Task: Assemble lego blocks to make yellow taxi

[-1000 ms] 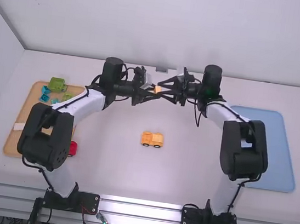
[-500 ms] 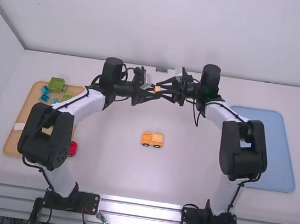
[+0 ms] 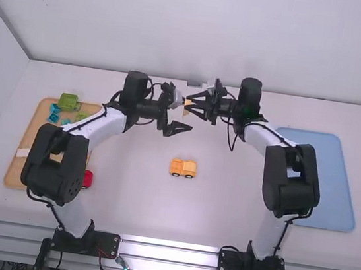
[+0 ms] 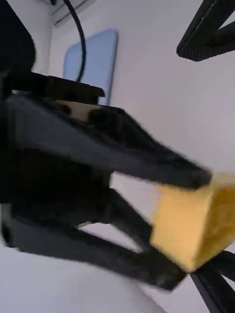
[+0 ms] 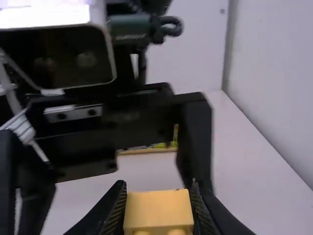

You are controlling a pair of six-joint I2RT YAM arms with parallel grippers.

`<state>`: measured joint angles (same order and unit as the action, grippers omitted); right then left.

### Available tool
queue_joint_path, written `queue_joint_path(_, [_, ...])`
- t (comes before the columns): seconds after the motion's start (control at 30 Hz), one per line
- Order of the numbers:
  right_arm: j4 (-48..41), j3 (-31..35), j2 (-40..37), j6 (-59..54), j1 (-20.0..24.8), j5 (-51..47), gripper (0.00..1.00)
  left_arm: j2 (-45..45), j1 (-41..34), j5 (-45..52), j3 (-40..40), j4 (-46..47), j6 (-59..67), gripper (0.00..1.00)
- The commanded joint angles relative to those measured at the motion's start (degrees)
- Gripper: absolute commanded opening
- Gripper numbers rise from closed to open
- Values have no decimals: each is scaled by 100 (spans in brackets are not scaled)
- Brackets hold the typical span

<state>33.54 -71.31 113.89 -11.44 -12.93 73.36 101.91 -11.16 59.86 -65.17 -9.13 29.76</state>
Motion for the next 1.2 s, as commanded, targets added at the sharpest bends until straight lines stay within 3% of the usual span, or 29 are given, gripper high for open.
queue_joint_path(0.0, [-61,-107,111,105,72,-647,24,17,-11,-590,20,356,184,99])
queue_joint_path(0.2, [-669,-107,76,94,87,-1797,23,17,-9,-1908,20,1296,595,99])
queue_joint_path(0.33, [-1727,-321,33,-170,72,-2479,24,17,-9,-3322,17,1561,177,99])
queue_joint_path(0.43, [-3123,-796,35,-809,-98,-2889,24,9,-9,-4017,17,1574,-199,99])
queue_joint_path(0.47, [-3279,-852,35,-894,-127,-2946,24,4,-9,-4065,17,1569,-221,99])
queue_joint_path(0.53, [-4468,-1303,35,-1585,-402,-3528,23,-63,59,-4404,17,1558,-487,99])
queue_joint_path(0.73, [-5490,-1698,39,-2173,-942,-4369,23,-439,479,-4417,66,1539,-892,99])
queue_joint_path(0.97, [-5604,-1762,249,-2138,-1307,-4579,20,-1961,1309,-4570,1467,319,-1266,99])
queue_joint_path(1.17, [-6492,-2457,691,-2573,-1707,-4631,20,-3956,2328,-4736,3274,-901,-2284,99])
